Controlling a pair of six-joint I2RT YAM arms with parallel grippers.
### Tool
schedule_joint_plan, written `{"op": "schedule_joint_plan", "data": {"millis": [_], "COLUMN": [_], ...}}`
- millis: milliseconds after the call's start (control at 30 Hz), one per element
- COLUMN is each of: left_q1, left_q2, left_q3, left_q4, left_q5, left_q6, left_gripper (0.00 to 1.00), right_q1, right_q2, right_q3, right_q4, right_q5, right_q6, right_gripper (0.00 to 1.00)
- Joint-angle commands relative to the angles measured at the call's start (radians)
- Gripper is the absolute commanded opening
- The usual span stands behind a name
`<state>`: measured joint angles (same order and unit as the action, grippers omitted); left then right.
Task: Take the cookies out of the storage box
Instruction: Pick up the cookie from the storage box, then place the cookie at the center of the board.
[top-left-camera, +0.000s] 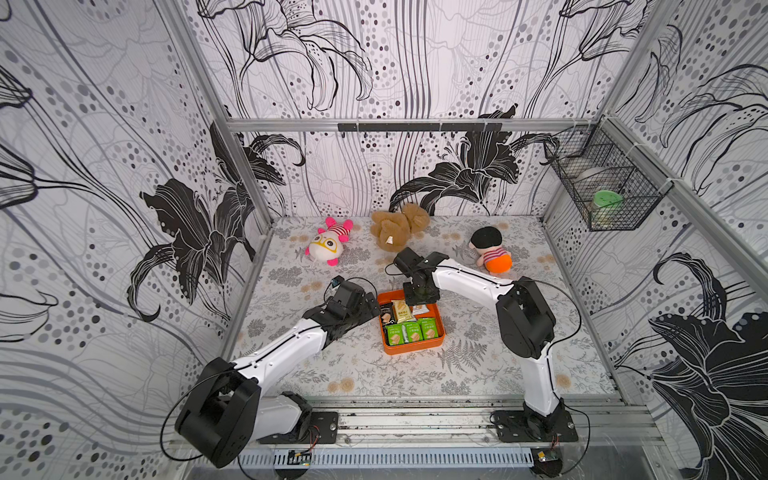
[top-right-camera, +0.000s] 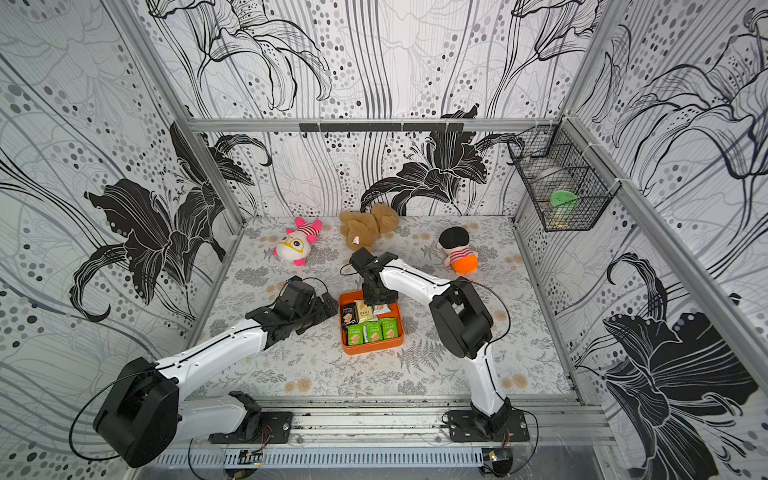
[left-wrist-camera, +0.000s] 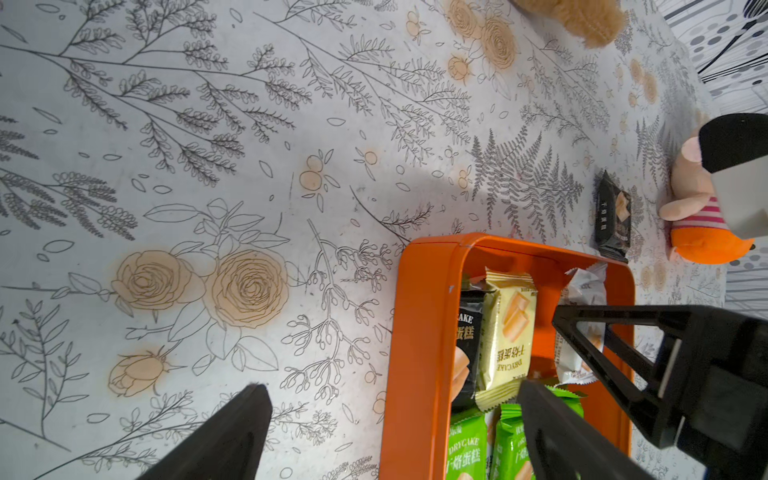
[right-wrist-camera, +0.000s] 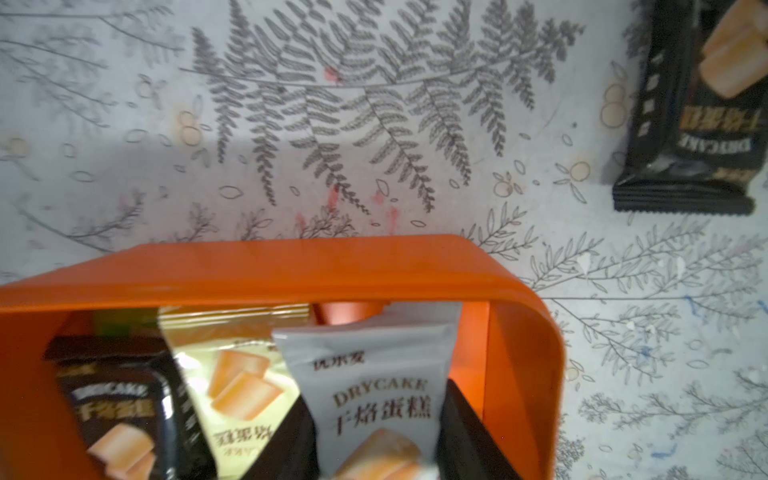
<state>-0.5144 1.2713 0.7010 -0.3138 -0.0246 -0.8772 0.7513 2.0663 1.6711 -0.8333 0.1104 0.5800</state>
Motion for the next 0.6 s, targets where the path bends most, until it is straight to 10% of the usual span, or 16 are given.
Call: {"op": "schedule_joint_plan", "data": {"millis": [0,567], "left_q1": [0.007,0.006], "left_q2": [0.010,0.148], "left_q3": [0.036,0.218], "left_q4": [0.020,-0.012], "left_q5": [0.018,0.081], "left_q6": [0.026,0.053], "left_gripper": [0.97,0.97], "right_q1": [-0.001,-0.093], "right_q2": [-0.058,-0.292], "right_q3": [-0.025,-0.172], "right_q4": [0.028,0.071], "right_q5": [-0.060,-0.049], "right_q6": [-0.028,-0.105], "right_gripper": [0.42,0.42]}}
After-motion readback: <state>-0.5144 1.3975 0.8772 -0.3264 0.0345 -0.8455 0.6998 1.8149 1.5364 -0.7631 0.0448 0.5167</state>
